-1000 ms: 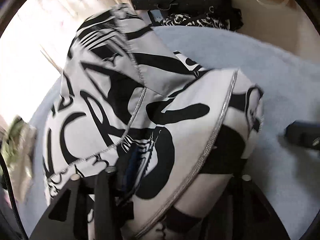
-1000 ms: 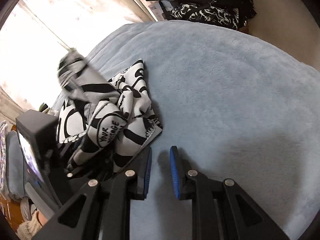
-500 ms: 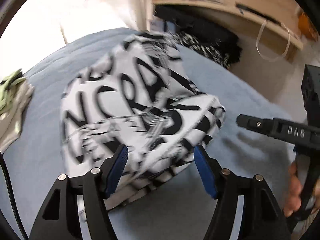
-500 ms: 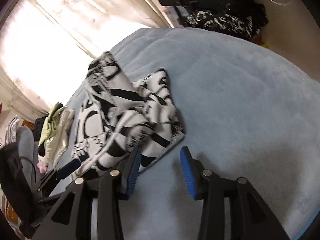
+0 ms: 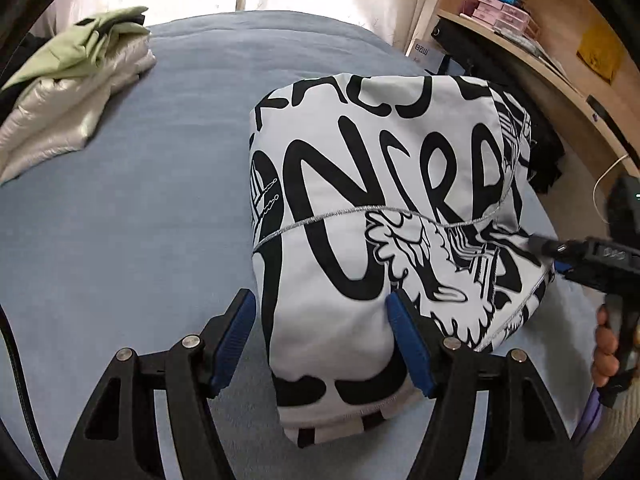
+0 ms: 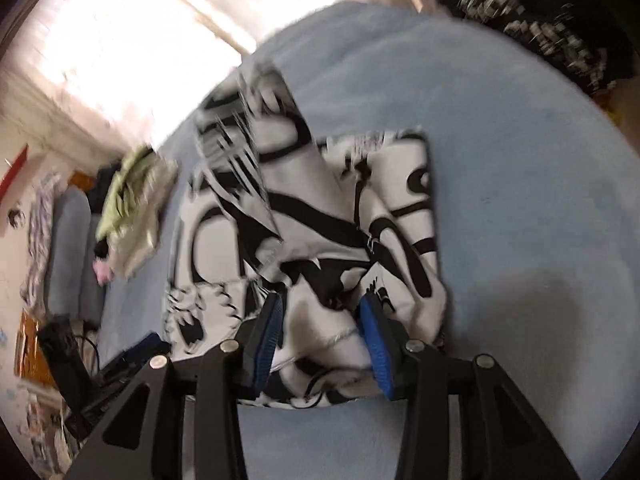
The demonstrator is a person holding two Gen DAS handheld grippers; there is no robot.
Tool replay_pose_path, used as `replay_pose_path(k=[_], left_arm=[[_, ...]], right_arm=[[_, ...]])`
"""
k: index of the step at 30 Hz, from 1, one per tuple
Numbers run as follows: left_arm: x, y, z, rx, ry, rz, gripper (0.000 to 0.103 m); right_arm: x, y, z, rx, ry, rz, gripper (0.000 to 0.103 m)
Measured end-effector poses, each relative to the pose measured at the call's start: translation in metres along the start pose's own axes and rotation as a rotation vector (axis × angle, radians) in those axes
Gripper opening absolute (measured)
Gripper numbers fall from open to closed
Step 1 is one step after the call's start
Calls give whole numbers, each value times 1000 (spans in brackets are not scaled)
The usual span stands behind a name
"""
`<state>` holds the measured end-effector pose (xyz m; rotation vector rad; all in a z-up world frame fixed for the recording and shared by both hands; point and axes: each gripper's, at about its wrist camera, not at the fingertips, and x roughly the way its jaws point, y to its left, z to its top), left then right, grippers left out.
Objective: Fold large clothes
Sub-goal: 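Press and square the bundle sides with both tools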
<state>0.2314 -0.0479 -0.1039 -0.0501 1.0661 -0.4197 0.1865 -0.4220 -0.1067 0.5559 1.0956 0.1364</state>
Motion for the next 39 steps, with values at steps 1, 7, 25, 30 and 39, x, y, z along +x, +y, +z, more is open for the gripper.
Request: replay_pose_path(k=[1, 7, 25, 30, 39], left_arm=[[3, 2, 1, -6, 2, -1, 68], [28, -3, 14, -23, 18, -11, 69], [17, -42, 13, 248, -80, 145, 68], [4, -30, 38, 175, -79, 44, 70], [42, 23, 93, -61, 13, -25, 70]], right_arm=[[8, 0, 3, -10, 25, 5, 41], [26, 4, 9, -26, 28, -3, 21], [-18, -16, -33, 60, -134, -5, 21], [-48, -20, -2, 60, -262, -26, 68], [26, -44, 80, 166, -156, -3, 71]])
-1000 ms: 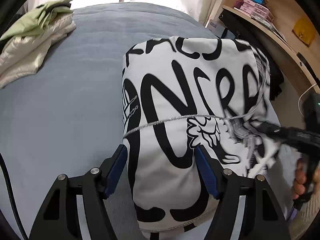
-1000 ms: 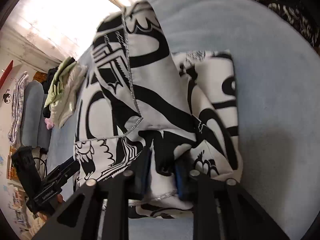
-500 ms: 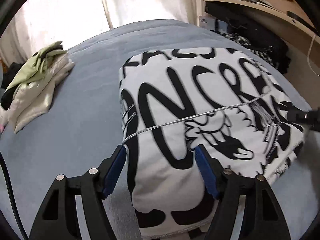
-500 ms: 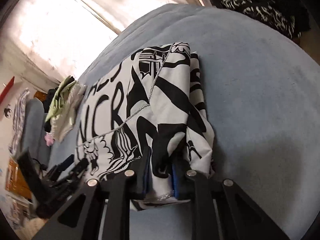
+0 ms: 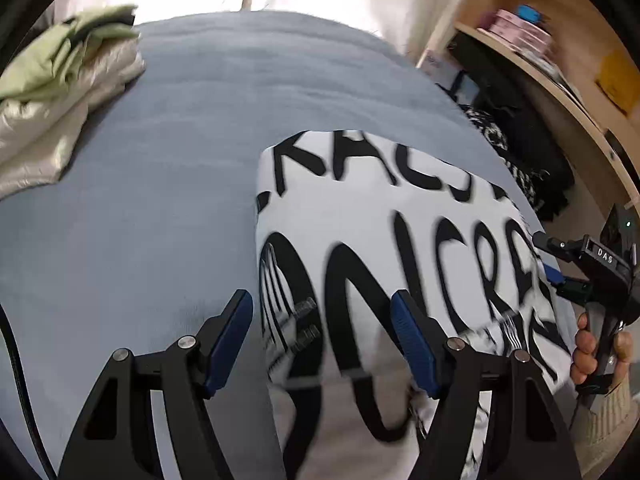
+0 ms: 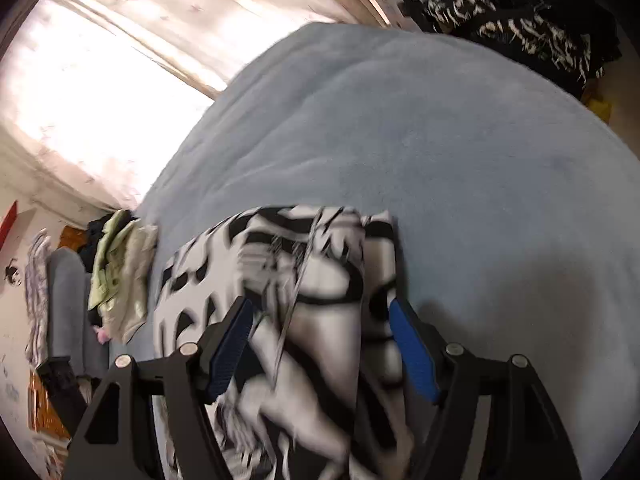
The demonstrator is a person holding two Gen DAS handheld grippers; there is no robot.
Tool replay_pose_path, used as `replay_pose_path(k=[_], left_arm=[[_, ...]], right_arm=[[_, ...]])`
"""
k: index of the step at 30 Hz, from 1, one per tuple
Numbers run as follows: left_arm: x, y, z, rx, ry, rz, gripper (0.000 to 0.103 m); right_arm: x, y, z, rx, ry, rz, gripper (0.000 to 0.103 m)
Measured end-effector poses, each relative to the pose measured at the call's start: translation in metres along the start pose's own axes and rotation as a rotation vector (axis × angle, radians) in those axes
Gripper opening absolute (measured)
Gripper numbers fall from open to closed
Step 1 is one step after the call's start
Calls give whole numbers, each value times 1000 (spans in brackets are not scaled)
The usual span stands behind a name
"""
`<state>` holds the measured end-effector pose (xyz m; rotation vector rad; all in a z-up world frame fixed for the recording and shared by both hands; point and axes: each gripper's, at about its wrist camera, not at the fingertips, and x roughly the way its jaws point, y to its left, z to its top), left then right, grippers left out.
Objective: Fold large clothes
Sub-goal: 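Press and square the bundle sides with both tools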
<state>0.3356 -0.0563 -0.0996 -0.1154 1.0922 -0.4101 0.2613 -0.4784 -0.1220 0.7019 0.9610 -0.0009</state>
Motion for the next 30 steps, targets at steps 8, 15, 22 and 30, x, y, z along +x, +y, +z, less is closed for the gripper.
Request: replay_pose_path(k=[8, 15, 22, 30], left_arm=[[32, 3, 23, -77, -12, -12, 70], [60, -36, 21, 72, -73, 174, 82], [59, -41, 22, 89, -65, 193, 83], [5, -49, 3, 78, -95, 147, 83]], right_arm=[[-2, 22, 5, -144, -61, -58, 5], [31, 7, -1, -176, -17, -187, 6], [17, 15, -6, -178, -26, -255, 20], [-40, 64, -37, -312, -103, -287, 24]])
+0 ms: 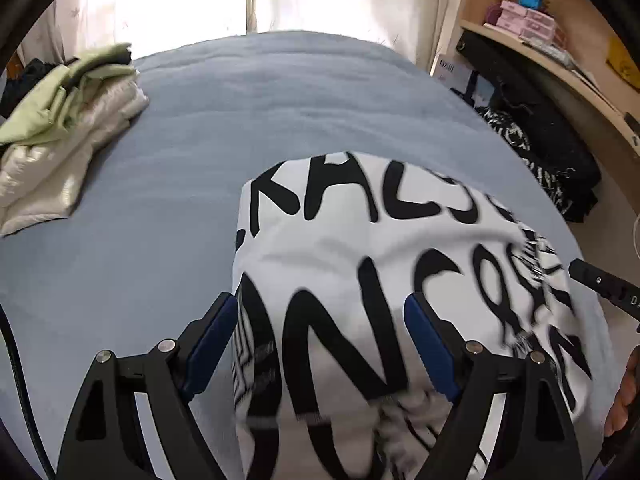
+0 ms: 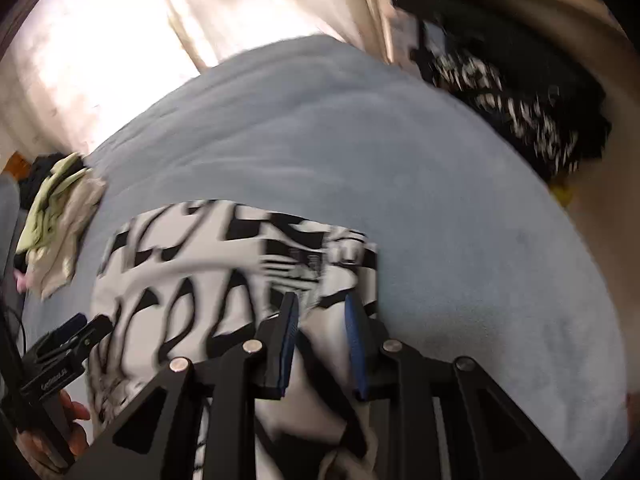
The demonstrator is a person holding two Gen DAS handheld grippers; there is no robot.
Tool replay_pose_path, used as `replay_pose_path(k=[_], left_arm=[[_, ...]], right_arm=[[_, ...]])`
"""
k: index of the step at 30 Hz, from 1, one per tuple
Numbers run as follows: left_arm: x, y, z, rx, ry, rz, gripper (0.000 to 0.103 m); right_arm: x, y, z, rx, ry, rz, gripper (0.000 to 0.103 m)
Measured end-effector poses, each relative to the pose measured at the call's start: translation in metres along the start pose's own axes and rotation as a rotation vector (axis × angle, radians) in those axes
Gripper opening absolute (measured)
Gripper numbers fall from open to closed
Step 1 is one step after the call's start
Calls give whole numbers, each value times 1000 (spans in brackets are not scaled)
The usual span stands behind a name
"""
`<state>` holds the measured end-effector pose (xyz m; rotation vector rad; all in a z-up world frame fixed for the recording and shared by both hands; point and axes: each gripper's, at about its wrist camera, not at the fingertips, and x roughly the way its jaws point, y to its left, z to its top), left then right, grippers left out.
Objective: Fold large clothes
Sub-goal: 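Press and square the bundle sides with both tools, then open both tools and pull back from the squared bundle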
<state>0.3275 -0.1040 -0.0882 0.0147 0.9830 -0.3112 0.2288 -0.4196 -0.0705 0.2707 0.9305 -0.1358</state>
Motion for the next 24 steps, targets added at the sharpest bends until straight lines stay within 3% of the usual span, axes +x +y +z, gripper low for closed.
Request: replay_pose_path(k=[4, 7, 12, 16, 18, 24], left_arm=[[-35, -7, -15, 30, -32, -15, 83], [-54, -6, -32, 21, -46, -7, 83], [-50, -1, -62, -25, 27, -38, 83], [-30, 5, -83, -29, 91, 5, 83], [-27, 15, -88, -62, 84, -32, 85], [-23, 27, -88, -98, 101, -68, 86]], right_arm=[[-24, 27, -15, -28, -15, 81, 25], [-26, 51, -38, -48, 26, 170, 34], [-3, 73, -79, -74, 134, 207, 37], [3, 57, -97, -33, 135, 191, 37], [-4, 42, -97, -14, 95, 155, 36], [-21, 6, -103, 104, 39, 231, 33]])
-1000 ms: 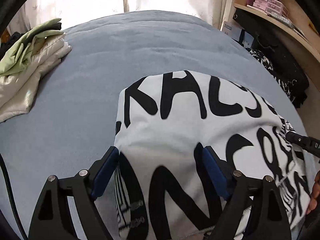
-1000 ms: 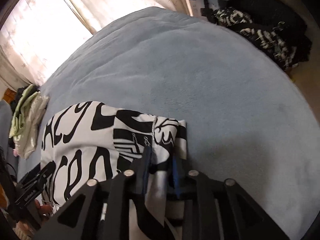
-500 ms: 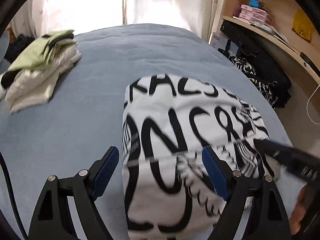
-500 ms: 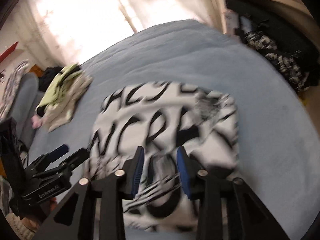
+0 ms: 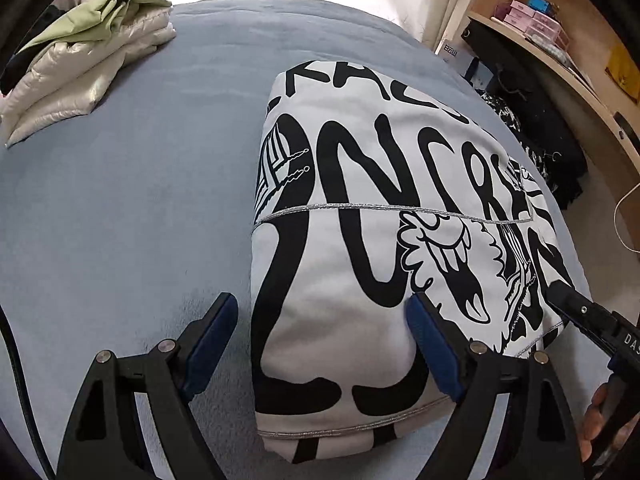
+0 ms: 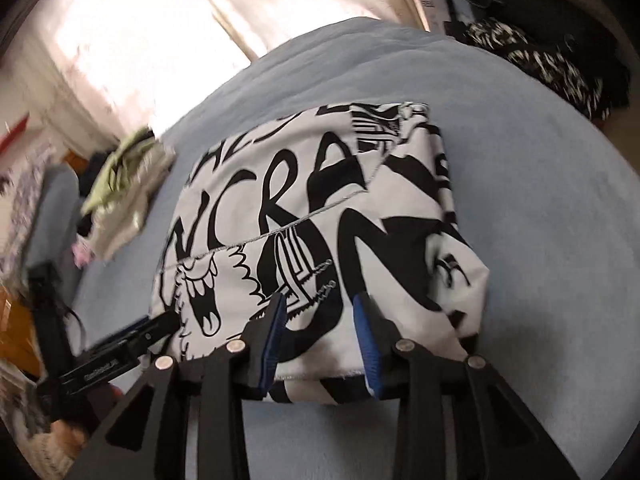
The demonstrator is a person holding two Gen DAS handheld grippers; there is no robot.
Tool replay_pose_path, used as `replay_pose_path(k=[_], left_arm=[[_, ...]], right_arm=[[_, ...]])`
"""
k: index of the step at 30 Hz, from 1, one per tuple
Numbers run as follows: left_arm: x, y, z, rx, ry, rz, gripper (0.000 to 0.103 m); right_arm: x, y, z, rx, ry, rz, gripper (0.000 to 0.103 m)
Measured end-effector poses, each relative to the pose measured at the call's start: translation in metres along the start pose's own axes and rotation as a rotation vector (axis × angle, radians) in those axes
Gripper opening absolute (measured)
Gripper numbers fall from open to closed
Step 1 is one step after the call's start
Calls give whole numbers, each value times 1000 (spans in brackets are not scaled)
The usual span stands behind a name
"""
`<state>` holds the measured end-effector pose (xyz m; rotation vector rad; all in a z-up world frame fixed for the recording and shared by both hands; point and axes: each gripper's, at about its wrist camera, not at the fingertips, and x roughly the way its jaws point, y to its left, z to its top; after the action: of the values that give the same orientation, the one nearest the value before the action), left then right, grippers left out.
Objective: Fold large clothes
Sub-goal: 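Open both tools and pull back from the squared bundle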
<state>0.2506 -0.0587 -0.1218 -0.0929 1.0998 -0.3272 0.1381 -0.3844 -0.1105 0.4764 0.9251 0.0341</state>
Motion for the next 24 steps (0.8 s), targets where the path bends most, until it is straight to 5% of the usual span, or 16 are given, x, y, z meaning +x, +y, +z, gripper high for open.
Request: replay_pose_path(k=[18, 24], left_arm=[[-5, 2, -3, -1, 55, 35, 88], [-26, -8, -8, 55, 24, 11, 88]], right_arm=[[7, 18, -12, -28, -48, -116, 37], [13, 41, -11, -98, -2, -160, 58]])
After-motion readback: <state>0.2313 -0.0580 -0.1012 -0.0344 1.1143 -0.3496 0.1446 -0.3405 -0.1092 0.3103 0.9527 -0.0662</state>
